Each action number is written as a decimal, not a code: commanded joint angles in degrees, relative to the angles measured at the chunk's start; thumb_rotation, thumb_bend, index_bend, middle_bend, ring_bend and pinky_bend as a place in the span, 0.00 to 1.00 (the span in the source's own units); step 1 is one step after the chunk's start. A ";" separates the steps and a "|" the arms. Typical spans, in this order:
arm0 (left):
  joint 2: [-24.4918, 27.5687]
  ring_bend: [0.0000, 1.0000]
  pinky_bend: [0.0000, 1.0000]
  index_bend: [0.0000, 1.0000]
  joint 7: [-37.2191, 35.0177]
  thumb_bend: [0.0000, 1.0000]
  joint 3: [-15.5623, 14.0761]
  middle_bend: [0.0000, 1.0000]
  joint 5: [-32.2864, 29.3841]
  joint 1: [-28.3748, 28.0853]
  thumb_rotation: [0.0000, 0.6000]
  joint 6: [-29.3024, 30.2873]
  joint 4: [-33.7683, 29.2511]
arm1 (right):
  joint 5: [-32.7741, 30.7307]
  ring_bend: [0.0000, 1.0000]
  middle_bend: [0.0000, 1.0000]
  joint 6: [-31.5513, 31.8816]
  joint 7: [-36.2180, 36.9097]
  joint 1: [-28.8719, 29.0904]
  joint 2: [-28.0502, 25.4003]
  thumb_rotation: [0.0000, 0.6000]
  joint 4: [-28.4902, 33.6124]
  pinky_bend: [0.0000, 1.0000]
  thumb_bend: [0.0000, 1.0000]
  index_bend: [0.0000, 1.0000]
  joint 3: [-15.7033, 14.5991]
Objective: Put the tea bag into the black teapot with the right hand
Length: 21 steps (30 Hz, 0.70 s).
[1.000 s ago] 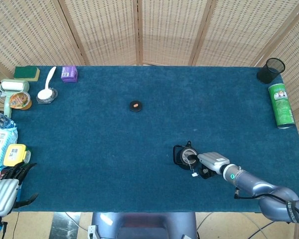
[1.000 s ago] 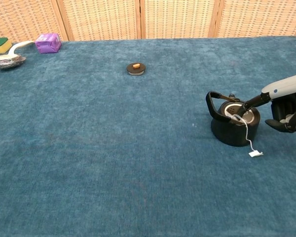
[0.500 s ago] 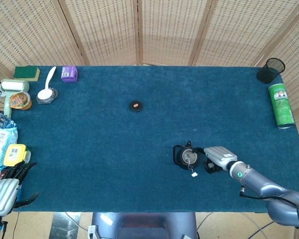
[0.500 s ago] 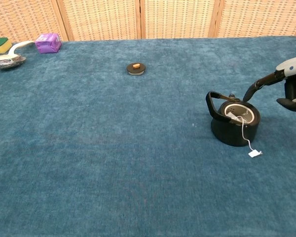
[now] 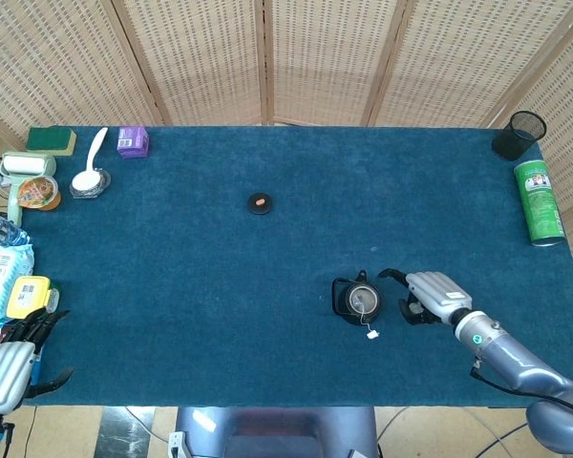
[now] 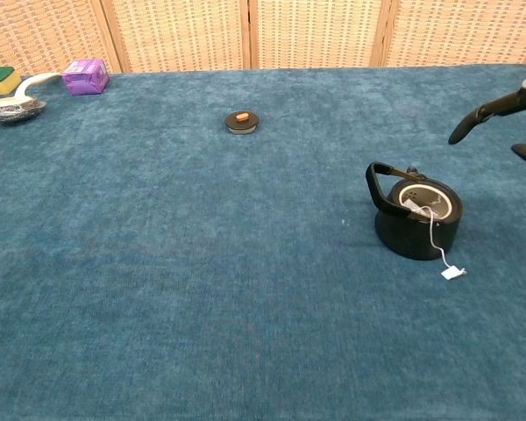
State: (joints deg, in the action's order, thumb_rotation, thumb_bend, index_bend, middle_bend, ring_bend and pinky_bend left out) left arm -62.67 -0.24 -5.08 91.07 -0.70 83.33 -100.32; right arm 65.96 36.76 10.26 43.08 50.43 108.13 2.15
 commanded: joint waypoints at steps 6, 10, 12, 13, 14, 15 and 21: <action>-0.14 0.09 0.14 0.13 -0.06 0.27 0.19 0.19 -0.16 0.05 1.00 0.23 0.16 | 1.58 1.00 0.90 17.70 -3.93 -10.09 2.64 1.00 0.04 1.00 0.64 0.13 -0.32; -0.45 0.09 0.14 0.13 -0.25 0.27 0.25 0.19 -0.35 0.24 1.00 0.47 0.56 | 1.28 0.96 0.82 25.35 -6.92 -14.48 4.92 1.00 -0.09 0.95 0.64 0.13 -0.74; -0.72 0.09 0.14 0.13 -0.44 0.27 0.31 0.19 -0.38 0.37 1.00 0.73 0.86 | 1.10 0.91 0.77 28.70 -8.86 -16.32 6.05 1.00 -0.23 0.91 0.63 0.13 -0.93; -0.94 0.09 0.14 0.13 -0.63 0.27 0.39 0.19 -0.41 0.47 1.00 0.94 1.06 | 0.95 0.89 0.75 30.61 -9.89 -17.38 6.82 1.00 -0.24 0.90 0.63 0.13 -0.97; -1.13 0.09 0.14 0.13 -0.75 0.27 0.43 0.19 -0.39 0.55 1.00 1.11 1.27 | 0.96 0.87 0.73 32.87 -10.98 -18.58 7.61 1.00 -0.21 0.88 0.62 0.13 -1.02; -1.27 0.09 0.14 0.13 -0.84 0.27 0.43 0.19 -0.37 0.62 1.00 1.24 1.46 | 1.06 0.84 0.71 34.92 -12.04 -19.76 8.30 1.00 -0.21 0.87 0.62 0.13 -1.17; -1.88 0.09 0.14 0.13 -0.92 0.27 0.45 0.19 -0.14 0.92 1.00 1.80 2.39 | 2.24 0.75 0.64 44.21 -16.87 -25.48 11.76 1.00 -0.45 0.83 0.59 0.16 -2.10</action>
State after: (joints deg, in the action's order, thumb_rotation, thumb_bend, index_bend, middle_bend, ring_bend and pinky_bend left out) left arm -64.52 -1.18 -4.62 90.90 0.20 85.10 -97.96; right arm 67.49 77.74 -4.40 20.26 60.24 107.87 0.65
